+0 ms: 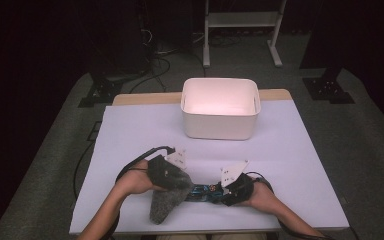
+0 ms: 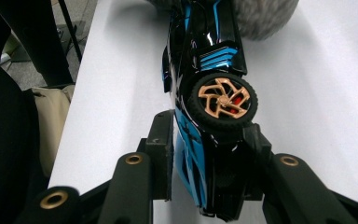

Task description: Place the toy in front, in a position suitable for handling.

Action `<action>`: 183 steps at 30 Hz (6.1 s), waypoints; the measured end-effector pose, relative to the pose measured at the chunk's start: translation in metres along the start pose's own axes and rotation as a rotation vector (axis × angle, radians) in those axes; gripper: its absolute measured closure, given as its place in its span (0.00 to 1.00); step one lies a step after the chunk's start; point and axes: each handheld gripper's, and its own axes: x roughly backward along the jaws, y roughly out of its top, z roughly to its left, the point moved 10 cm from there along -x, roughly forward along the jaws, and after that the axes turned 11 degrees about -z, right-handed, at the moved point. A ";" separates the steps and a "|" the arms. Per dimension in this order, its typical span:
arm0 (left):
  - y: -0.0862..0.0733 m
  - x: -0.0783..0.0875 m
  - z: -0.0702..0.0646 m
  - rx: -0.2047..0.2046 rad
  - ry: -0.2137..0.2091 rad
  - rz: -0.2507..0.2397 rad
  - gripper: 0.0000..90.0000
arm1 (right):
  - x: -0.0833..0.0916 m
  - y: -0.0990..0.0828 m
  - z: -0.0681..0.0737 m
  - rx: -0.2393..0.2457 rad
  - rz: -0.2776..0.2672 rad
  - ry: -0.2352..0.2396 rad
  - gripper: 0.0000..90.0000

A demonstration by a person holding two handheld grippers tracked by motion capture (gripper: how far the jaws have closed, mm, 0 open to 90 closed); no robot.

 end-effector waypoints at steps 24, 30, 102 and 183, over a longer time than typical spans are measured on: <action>-0.023 0.025 0.004 0.005 0.004 -0.091 0.86 | 0.001 -0.001 -0.001 -0.006 -0.004 0.007 0.71; 0.003 0.004 0.000 -0.058 -0.040 -0.064 0.86 | 0.001 -0.001 0.000 -0.007 -0.003 0.004 0.71; 0.004 -0.006 0.001 -0.059 -0.080 -0.090 0.86 | -0.003 -0.006 0.000 0.013 -0.002 0.001 0.71; 0.029 -0.011 0.040 0.025 -0.066 -0.126 0.86 | 0.000 -0.003 -0.043 -0.008 0.072 -0.018 0.62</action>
